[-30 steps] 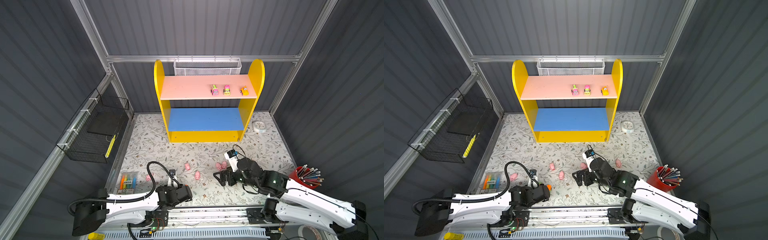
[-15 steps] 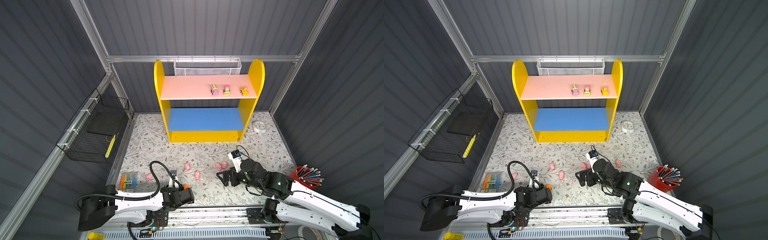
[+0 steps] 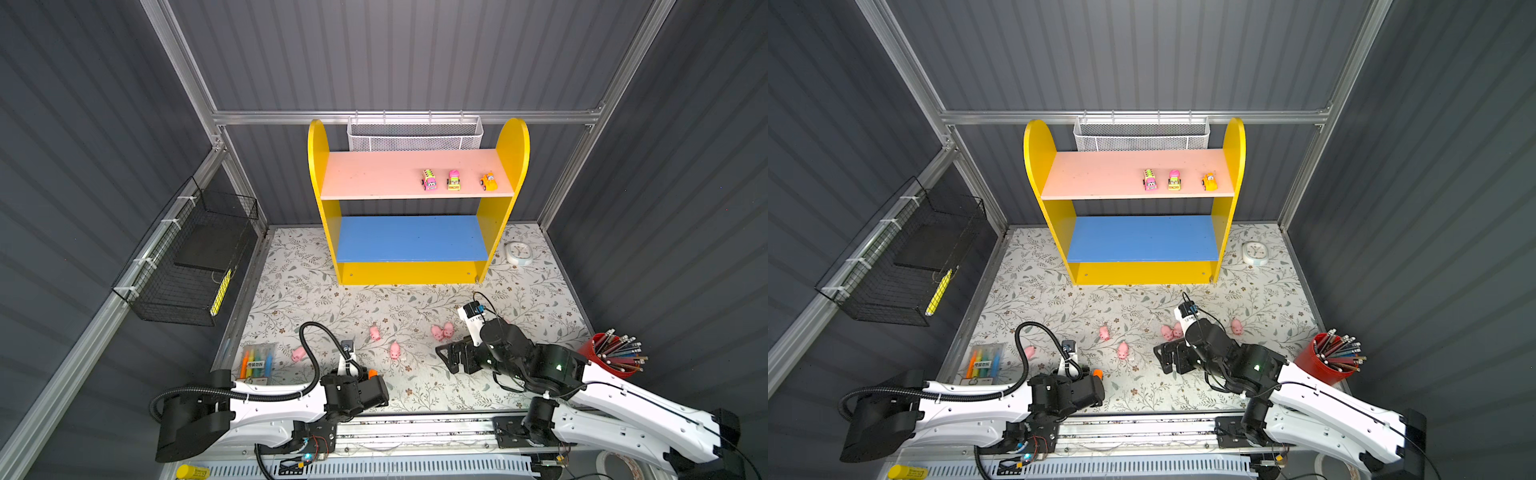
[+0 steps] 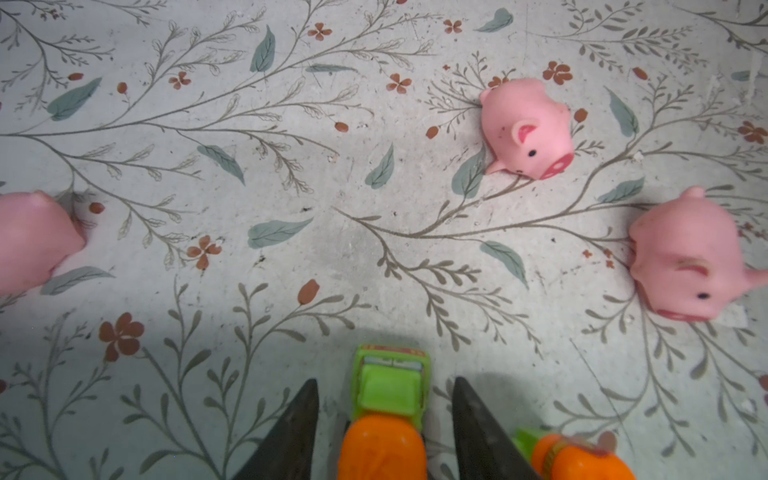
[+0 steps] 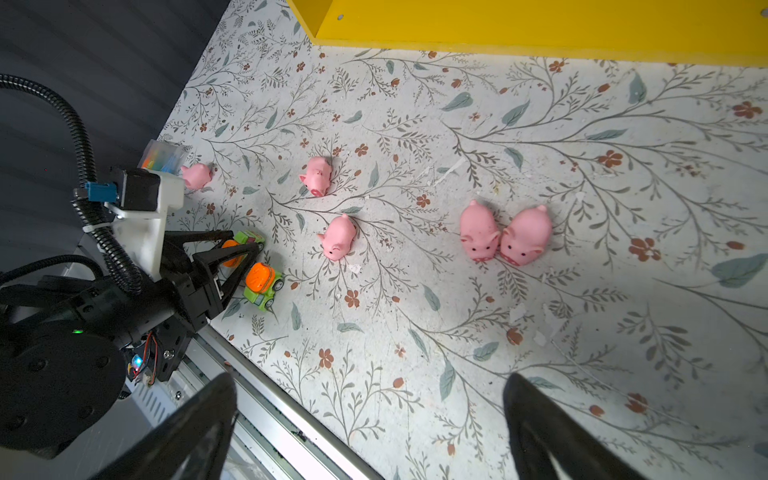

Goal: Place and organize the plastic toys onto the shelf
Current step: 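Close the left gripper on the orange-green car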

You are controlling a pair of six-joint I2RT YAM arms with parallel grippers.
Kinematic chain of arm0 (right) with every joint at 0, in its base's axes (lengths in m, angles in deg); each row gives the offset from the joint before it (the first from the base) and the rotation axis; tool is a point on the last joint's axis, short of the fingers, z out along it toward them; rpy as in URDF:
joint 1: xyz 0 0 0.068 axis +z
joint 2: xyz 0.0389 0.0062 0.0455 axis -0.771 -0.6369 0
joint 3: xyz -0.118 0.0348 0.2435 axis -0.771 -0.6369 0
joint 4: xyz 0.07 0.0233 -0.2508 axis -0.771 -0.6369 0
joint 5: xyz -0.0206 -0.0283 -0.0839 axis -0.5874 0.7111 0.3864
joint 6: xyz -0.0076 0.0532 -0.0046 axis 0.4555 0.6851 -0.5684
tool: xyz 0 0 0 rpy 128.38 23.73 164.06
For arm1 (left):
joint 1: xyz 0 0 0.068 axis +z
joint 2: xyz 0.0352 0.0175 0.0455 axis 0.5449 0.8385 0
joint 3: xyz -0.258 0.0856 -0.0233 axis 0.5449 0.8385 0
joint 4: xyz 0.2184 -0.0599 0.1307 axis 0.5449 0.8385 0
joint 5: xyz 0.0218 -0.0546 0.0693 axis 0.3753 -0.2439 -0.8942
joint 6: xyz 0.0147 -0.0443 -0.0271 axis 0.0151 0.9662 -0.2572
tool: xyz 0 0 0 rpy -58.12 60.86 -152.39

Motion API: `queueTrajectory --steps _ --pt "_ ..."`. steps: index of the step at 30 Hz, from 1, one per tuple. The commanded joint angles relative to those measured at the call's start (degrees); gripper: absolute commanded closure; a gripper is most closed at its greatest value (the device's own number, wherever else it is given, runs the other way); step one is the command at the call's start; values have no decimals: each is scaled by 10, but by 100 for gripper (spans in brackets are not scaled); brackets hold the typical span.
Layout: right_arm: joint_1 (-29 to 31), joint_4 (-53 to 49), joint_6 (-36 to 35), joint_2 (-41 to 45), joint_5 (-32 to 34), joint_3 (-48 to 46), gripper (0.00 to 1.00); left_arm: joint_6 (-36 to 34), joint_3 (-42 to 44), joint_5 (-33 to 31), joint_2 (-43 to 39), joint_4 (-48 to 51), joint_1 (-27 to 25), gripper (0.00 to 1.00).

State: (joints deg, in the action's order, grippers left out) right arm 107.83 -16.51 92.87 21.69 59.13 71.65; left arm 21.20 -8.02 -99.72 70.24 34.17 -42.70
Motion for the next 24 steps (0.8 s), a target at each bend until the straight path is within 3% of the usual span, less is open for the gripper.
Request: queueTrajectory --steps 1,17,21,24 --pt "2 -12 -2 6 12 10 1 4 17 -1 1 -17 -3 47" --pt "2 -39 -2 22 30 17 1 8 32 -5 20 -47 -3 59" --pt "2 -42 -4 20 32 22 1 11 35 -7 7 -40 -3 74" --pt "1 -42 -4 21 33 24 1 10 24 -12 -3 -17 -3 75"
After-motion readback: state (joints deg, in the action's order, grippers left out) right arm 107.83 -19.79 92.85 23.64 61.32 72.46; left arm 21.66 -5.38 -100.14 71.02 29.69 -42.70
